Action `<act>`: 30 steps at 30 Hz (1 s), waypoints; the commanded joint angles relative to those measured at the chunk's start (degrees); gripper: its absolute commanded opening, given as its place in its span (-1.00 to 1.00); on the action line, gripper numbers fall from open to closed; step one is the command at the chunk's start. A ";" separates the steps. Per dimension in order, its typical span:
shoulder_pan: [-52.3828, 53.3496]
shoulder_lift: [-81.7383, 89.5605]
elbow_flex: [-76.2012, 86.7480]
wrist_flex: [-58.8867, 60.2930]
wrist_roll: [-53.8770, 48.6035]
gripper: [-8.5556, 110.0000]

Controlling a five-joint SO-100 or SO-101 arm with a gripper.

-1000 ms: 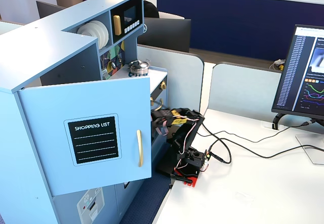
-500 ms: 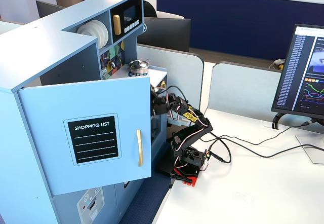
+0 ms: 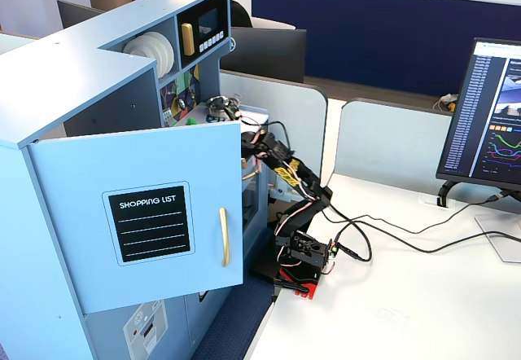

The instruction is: Pick up the green pineapple from the left cabinet and place it in the green recipient

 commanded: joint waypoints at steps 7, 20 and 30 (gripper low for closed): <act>4.48 -21.62 -21.80 -6.42 -0.09 -0.86; 6.68 -29.71 -28.04 -5.80 3.60 -0.38; 6.68 -27.60 -26.10 -6.42 6.24 -0.12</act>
